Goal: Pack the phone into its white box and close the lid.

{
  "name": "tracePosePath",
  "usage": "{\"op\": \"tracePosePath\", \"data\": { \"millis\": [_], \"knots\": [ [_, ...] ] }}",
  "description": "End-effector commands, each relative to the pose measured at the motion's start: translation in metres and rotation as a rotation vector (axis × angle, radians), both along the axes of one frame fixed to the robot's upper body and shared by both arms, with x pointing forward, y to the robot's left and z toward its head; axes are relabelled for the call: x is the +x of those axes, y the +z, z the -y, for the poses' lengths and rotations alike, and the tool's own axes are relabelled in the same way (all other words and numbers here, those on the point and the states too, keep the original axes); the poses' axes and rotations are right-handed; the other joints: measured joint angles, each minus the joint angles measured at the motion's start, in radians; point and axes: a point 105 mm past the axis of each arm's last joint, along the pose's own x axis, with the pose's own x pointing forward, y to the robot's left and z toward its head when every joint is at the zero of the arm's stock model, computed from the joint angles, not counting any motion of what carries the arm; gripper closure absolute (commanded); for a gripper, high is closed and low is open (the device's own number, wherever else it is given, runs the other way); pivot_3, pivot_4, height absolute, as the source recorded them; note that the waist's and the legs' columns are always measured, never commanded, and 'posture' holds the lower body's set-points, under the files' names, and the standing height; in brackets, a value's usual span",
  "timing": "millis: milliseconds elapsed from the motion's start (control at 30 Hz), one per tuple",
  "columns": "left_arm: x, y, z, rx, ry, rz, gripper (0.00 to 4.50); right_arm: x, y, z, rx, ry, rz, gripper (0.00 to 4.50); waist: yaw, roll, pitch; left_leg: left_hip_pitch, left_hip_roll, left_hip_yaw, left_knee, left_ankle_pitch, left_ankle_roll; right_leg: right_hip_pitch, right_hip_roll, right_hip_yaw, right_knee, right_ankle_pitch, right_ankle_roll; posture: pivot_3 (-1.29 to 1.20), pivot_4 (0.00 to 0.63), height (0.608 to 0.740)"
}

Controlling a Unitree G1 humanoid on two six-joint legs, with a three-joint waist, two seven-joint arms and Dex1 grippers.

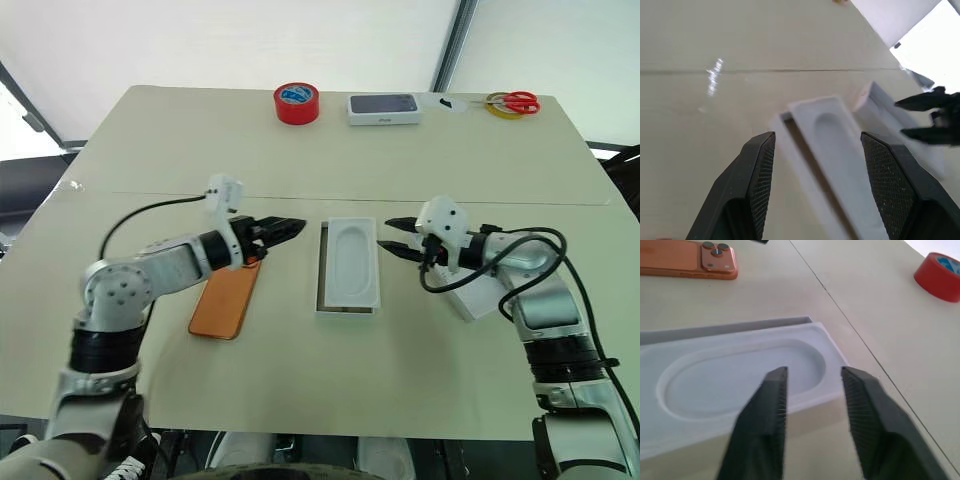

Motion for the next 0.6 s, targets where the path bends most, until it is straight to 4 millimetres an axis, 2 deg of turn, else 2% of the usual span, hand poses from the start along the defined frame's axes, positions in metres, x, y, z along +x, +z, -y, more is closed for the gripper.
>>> {"op": "tracePosePath", "data": {
  "millis": [33,100,167,233,300,400,600],
  "knots": [
    [-0.012,0.018,-0.006,-0.014,-0.085,0.224,1.62,0.005,0.006,-0.018,-0.069,0.019,0.104,4.48,0.006,0.0,0.0,0.0,0.0,0.0,0.0,0.0,0.0,0.0,0.0,0.0,0.0,0.0,0.0,0.0,0.15,0.73],
    [-0.015,0.021,-0.023,-0.029,-0.086,0.281,1.62,0.007,-0.002,-0.024,-0.138,0.028,0.12,4.48,0.007,0.0,0.0,-0.001,0.0,0.0,0.0,0.0,0.0,0.0,-0.002,0.0,0.0,0.0,0.0,0.0,0.15,0.73],
    [-0.018,0.013,-0.043,0.107,-0.079,0.384,1.62,0.006,-0.008,-0.031,-0.228,0.072,0.147,4.48,0.003,0.0,0.0,-0.001,0.0,0.0,0.001,0.0,0.0,-0.001,-0.002,0.0,0.0,0.0,0.0,0.0,0.15,0.73],
    [-0.02,0.005,-0.054,0.173,-0.087,0.413,1.62,0.005,-0.01,-0.036,-0.286,0.104,0.174,4.48,0.001,0.0,0.0,-0.001,0.0,0.0,0.0,0.0,0.0,-0.002,-0.002,0.0,0.001,0.0,0.0,0.0,0.15,0.73],
    [-0.023,0.006,-0.056,0.167,-0.107,0.45,1.62,0.005,-0.011,-0.038,-0.298,0.113,0.177,4.48,0.004,0.0,0.001,-0.001,0.0,0.0,-0.001,0.0,0.0,-0.002,-0.002,0.0,0.001,0.0,-0.001,0.0,0.15,0.73],
    [-0.031,0.01,-0.057,0.171,-0.127,0.515,1.62,0.004,-0.021,-0.039,-0.392,0.154,0.173,4.48,0.003,0.0,0.001,-0.002,0.0,0.0,0.0,0.0,0.001,-0.002,-0.004,0.001,0.001,0.0,-0.001,0.0,0.15,0.73],
    [-0.034,0.008,-0.061,0.169,-0.117,0.503,1.62,-0.017,-0.034,-0.051,-0.427,0.296,0.106,4.48,-0.006,0.0,0.001,-0.002,0.001,0.0,0.0,-0.001,0.001,-0.003,-0.004,0.001,0.001,0.0,-0.001,0.0,0.15,0.73]
  ]
}}
